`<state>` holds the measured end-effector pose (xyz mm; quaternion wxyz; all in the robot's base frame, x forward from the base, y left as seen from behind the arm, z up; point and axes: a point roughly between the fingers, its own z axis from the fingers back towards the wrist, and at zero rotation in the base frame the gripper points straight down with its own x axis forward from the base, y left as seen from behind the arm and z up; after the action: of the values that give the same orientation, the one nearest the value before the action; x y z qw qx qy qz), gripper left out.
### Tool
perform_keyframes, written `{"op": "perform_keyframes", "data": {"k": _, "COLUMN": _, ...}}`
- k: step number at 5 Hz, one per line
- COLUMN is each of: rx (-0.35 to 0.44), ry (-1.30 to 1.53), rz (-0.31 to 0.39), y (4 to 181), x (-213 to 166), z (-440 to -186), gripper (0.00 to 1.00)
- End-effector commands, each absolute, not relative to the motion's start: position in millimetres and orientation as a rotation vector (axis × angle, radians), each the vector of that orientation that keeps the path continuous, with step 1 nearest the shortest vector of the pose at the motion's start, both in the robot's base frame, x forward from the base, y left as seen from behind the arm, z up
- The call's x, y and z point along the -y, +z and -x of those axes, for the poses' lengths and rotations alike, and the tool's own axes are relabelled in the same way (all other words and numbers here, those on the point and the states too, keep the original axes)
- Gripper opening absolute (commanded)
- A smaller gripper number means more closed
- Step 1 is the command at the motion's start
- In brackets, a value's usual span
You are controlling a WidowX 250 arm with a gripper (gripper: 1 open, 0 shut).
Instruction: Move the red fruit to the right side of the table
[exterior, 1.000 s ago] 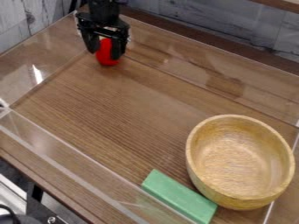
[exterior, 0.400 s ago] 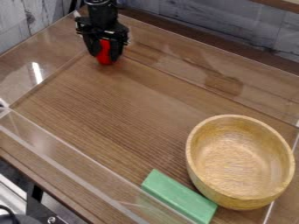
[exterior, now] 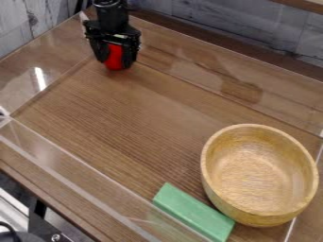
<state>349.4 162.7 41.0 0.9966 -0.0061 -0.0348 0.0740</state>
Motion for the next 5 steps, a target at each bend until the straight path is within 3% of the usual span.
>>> {"op": "perform_keyframes", "data": {"k": 1, "rx": 0.15, "ry": 0.157, "rz": -0.017, "y": 68.9, "x": -168.6, "z": -359.0, "gripper": 1.0}}
{"op": "perform_keyframes", "data": {"k": 4, "rx": 0.168, "ry": 0.174, "rz": -0.022, "y": 64.4, "x": -171.6, "z": -366.2, "gripper": 1.0}}
{"op": "perform_keyframes", "data": {"k": 5, "rx": 0.164, "ry": 0.177, "rz": -0.022, "y": 61.6, "x": -171.1, "z": -365.9, "gripper": 0.0}}
